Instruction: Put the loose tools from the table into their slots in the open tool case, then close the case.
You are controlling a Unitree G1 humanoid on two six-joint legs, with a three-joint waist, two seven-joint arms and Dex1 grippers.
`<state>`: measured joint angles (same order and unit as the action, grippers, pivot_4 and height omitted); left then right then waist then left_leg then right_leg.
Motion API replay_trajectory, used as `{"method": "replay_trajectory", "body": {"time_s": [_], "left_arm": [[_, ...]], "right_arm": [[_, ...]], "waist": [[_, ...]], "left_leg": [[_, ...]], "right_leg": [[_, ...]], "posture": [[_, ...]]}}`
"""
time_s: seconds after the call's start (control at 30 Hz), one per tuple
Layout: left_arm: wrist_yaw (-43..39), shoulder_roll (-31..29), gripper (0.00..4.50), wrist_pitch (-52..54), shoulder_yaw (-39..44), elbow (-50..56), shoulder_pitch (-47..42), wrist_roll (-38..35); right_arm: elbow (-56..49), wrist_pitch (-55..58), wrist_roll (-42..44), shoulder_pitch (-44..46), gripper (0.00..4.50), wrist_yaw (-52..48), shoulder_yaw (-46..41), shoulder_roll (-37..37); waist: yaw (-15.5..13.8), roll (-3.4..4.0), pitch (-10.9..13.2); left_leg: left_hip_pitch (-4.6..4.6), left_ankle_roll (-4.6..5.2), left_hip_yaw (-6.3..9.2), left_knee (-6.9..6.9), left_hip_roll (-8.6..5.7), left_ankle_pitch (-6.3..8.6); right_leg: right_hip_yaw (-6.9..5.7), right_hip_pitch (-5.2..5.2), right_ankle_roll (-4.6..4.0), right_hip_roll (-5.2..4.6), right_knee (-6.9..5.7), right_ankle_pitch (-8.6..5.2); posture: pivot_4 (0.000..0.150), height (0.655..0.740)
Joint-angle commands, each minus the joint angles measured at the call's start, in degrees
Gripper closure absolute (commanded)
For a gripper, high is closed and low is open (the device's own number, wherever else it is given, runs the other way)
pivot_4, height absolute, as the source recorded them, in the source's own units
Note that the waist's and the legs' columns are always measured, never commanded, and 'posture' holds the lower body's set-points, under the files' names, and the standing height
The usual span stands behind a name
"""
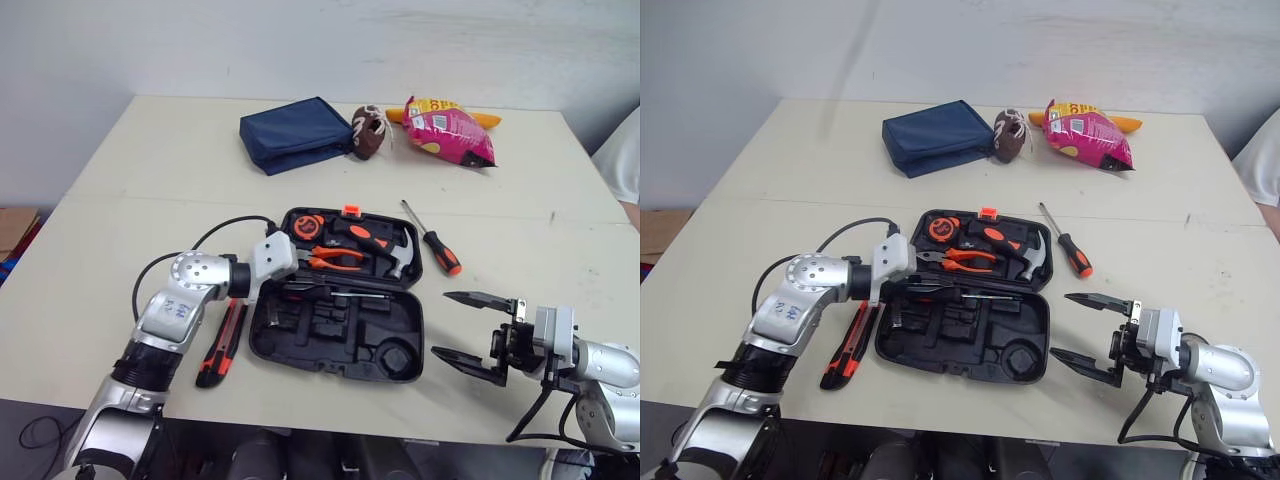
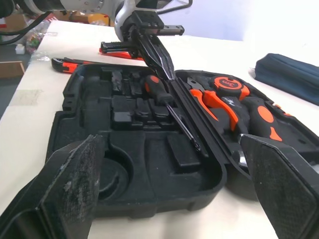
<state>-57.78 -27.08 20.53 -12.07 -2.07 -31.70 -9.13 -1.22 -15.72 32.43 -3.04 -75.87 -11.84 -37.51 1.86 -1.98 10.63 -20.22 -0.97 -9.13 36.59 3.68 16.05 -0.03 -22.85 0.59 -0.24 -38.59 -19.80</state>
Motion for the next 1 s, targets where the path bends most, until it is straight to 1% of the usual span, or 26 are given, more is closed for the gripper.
{"method": "replay_trajectory", "body": {"time_s": [0.03, 0.1, 0.17, 0.23, 0.33, 0.43, 0.5, 0.57, 0.67, 0.8, 0.87, 0.9, 0.97, 1.0], "left_arm": [[0.0, 1.1, 4.46, -2.2, -1.7, -0.3, -1.7, 0.9], [1.0, 1.8, 4.46, -1.0, -1.9, -0.6, -2.5, 1.1], [0.0, 1.2, 4.46, -1.4, -3.2, -0.9, -2.7, 2.0], [-1.1, 0.3, 4.46, -4.0, -4.7, -1.0, -2.5, 3.6], [0.2, 1.3, 4.46, -0.7, -4.9, -0.7, -2.5, 3.2], [0.5, 0.8, 4.46, -1.7, -8.0, -1.2, -2.2, 6.7], [1.0, 1.4, 4.46, -1.8, -8.6, -1.5, -1.9, 7.3], [3.4, 2.4, 4.46, -1.1, -9.6, -3.3, -2.5, 9.3], [3.6, 2.6, 4.46, -1.4, -13.2, -6.7, -3.4, 12.9], [4.5, 5.3, 4.46, 1.4, -15.0, -9.6, -4.9, 13.7], [3.8, 5.2, 4.46, -0.8, -15.9, -10.1, -5.4, 14.6], [4.0, 5.6, 4.46, -2.1, -15.3, -10.0, -5.5, 14.2], [3.8, 6.6, 4.46, -6.8, -8.9, -7.8, -5.6, 8.5], [3.6, 6.9, 4.46, -8.1, -7.1, -7.3, -5.6, 7.0]], "right_arm": [[-0.1, -1.2, -0.1, 0.0, 0.00, 1.1, -1.7, 0.3], [-0.3, -1.1, -0.1, -0.1, 0.00, 1.6, -1.6, 0.2], [-0.5, -1.1, -0.3, -0.2, 0.00, 2.0, -1.6, 0.1], [-1.0, -0.9, -0.4, -0.4, 0.00, 2.5, -1.5, -0.1], [-1.6, -0.5, -0.7, -0.8, 0.00, 3.4, -1.5, -0.3], [-2.0, -0.1, -0.8, -1.0, 0.00, 4.3, -1.5, -0.3], [-2.2, 0.9, -0.8, -1.3, 0.00, 5.1, -1.4, -0.5], [-2.1, 1.1, -0.9, -1.3, 0.00, 5.4, -1.5, -0.5], [-1.3, 0.4, -1.3, -0.8, 0.00, 5.7, -1.7, -0.4], [-0.1, -0.5, -1.6, -0.3, 0.00, 5.6, -1.7, -0.1], [0.3, -0.7, -1.7, -0.1, 0.00, 5.5, -1.7, -0.1], [0.7, -1.1, -1.8, 0.1, 0.00, 5.4, -1.8, -0.1], [1.6, -1.6, -1.6, 0.2, 0.00, 5.9, -2.8, -0.2], [1.9, -1.8, -1.5, 0.2, 0.00, 6.0, -3.1, -0.3]], "waist": [[0.0, 0.00, 0.0], [-0.1, 0.00, 0.0], [0.0, 0.00, 0.0], [0.1, 0.00, 0.0], [0.0, 0.00, 0.0], [-0.1, 0.01, 0.0], [-0.2, 0.02, 0.0], [-0.2, 0.01, 0.0], [-0.3, 0.00, -0.1], [-0.5, 0.20, -0.5], [-0.4, 0.12, -0.6], [-0.4, 0.08, -0.7], [-0.3, 0.08, -0.7], [-0.2, 0.07, -0.7]], "left_leg": [[0.00, 0.00, 0.00, 0.00, 0.00, 0.00], [-0.01, -0.01, 0.00, -0.01, 0.00, 0.00], [-0.01, -0.01, 0.00, -0.01, 0.00, 0.00], [0.00, -0.01, 0.00, -0.01, 0.00, 0.00], [0.00, -0.03, 0.00, -0.02, 0.01, 0.00], [0.01, -0.02, 0.00, -0.02, 0.00, 0.00], [0.04, -0.02, 0.00, -0.02, 0.00, 0.00], [0.09, -0.01, 0.01, -0.02, 0.00, 0.01], [0.09, 0.03, 0.04, -0.02, -0.03, 0.03], [0.24, 0.21, 0.10, -0.02, -0.08, 0.14], [0.24, 0.30, 0.10, -0.02, -0.13, 0.19], [0.24, 0.33, 0.10, -0.02, -0.13, 0.21], [0.22, 0.33, 0.09, -0.02, -0.13, 0.21], [0.11, 0.34, 0.09, -0.02, -0.13, 0.21]], "right_leg": [[0.00, 0.00, 0.00, 0.00, 0.00, 0.00], [0.00, 0.00, 0.00, 0.00, 0.01, 0.00], [0.00, 0.00, 0.00, 0.00, 0.01, 0.00], [0.01, 0.00, 0.00, 0.00, 0.01, 0.00], [0.00, 0.00, 0.00, 0.00, 0.01, 0.00], [0.00, 0.01, 0.00, -0.01, 0.02, 0.00], [0.00, 0.06, 0.00, -0.01, 0.04, 0.00], [0.00, 0.14, 0.00, -0.02, 0.06, 0.00], [-0.02, 0.19, 0.04, -0.04, 0.10, 0.01], [-0.07, 0.47, 0.18, -0.10, 0.35, 0.09], [-0.07, 0.51, 0.24, -0.17, 0.40, 0.12], [-0.07, 0.52, 0.26, -0.17, 0.43, 0.13], [-0.07, 0.53, 0.28, -0.18, 0.49, 0.15], [-0.08, 0.42, 0.29, -0.18, 0.49, 0.15]], "posture": [[0.150, 0.7400], [0.150, 0.7400], [0.150, 0.7400], [0.150, 0.7400], [0.150, 0.7400], [0.150, 0.7400], [0.150, 0.7400], [0.150, 0.7400], [0.150, 0.7400], [0.150, 0.7400], [0.150, 0.7400], [0.150, 0.7400], [0.150, 0.7400], [0.150, 0.7400]]}}
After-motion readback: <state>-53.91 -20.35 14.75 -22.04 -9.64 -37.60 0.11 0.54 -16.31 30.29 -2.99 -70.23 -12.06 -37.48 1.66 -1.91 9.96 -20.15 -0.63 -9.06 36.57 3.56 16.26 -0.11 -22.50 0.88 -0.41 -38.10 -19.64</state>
